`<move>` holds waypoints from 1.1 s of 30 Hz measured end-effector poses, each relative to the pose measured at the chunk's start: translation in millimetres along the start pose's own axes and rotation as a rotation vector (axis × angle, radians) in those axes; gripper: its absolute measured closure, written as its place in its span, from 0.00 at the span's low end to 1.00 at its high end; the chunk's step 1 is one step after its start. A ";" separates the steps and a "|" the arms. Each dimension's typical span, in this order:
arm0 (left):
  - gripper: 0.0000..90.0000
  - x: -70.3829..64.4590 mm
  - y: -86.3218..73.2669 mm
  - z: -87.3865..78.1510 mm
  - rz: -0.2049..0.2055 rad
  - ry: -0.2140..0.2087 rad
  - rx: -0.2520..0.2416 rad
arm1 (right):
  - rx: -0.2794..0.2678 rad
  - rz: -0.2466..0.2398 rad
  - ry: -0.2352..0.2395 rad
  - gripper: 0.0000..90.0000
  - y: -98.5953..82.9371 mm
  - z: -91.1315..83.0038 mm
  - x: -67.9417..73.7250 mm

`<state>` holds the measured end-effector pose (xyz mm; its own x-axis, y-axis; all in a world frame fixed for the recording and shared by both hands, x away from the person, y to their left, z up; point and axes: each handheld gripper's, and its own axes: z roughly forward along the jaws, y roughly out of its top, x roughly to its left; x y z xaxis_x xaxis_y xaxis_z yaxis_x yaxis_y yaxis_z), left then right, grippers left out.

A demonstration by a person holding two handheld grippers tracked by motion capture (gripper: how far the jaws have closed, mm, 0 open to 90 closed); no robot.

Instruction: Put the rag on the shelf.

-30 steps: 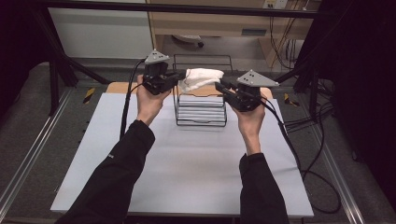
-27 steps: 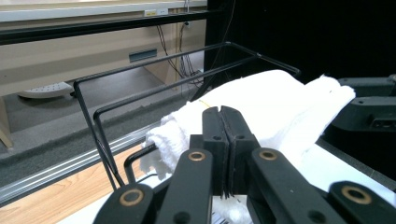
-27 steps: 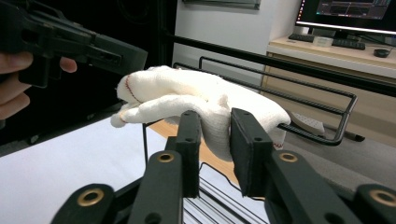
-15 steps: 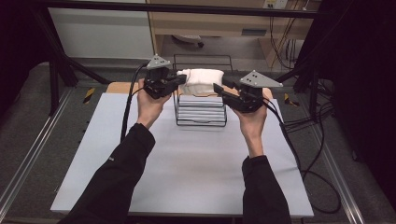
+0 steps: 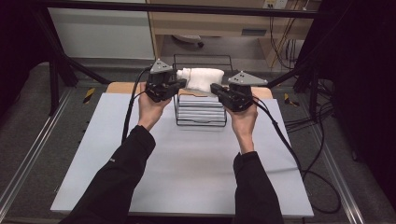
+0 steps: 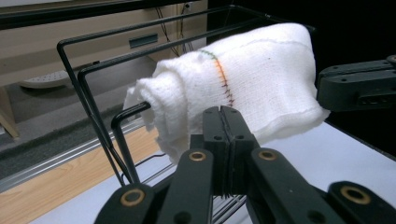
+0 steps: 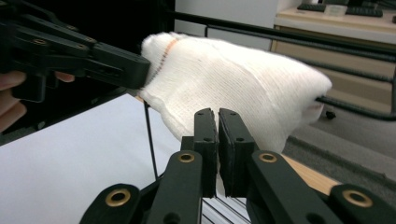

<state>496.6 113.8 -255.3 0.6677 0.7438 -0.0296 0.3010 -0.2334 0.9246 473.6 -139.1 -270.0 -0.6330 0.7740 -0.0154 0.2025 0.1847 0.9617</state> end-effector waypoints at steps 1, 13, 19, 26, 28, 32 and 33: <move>0.99 0.1 -1.0 0.7 0.001 -0.001 0.001 | 0.004 0.004 -0.004 0.96 -0.9 1.1 -1.2; 0.99 -0.3 -4.7 8.6 0.008 0.012 0.005 | 0.021 0.010 -0.037 0.94 -3.8 7.0 -8.2; 0.98 -1.3 -4.8 -0.5 0.025 0.009 -0.008 | -0.009 0.008 -0.011 0.86 -1.3 -2.9 -5.3; 0.86 -1.6 -10.0 -15.8 0.037 -0.008 -0.018 | -0.032 0.024 0.027 0.65 2.7 -20.9 -4.5; 0.81 -1.3 -13.1 -19.9 0.038 -0.016 -0.021 | -0.032 0.035 0.041 0.58 3.1 -25.3 -4.1; 0.63 -1.2 -23.9 -28.6 0.057 -0.012 -0.012 | -0.012 0.049 0.068 0.40 1.8 -31.0 -3.2; 0.60 -0.5 -27.3 -30.7 0.052 -0.011 -0.010 | -0.007 0.058 0.074 0.35 0.8 -32.5 -3.8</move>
<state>467.1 139.0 -268.8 0.6898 0.7238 0.0147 0.2590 -0.2657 0.9286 451.9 -161.6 -260.3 -0.6737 0.7366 0.0599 0.2351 0.1368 0.9623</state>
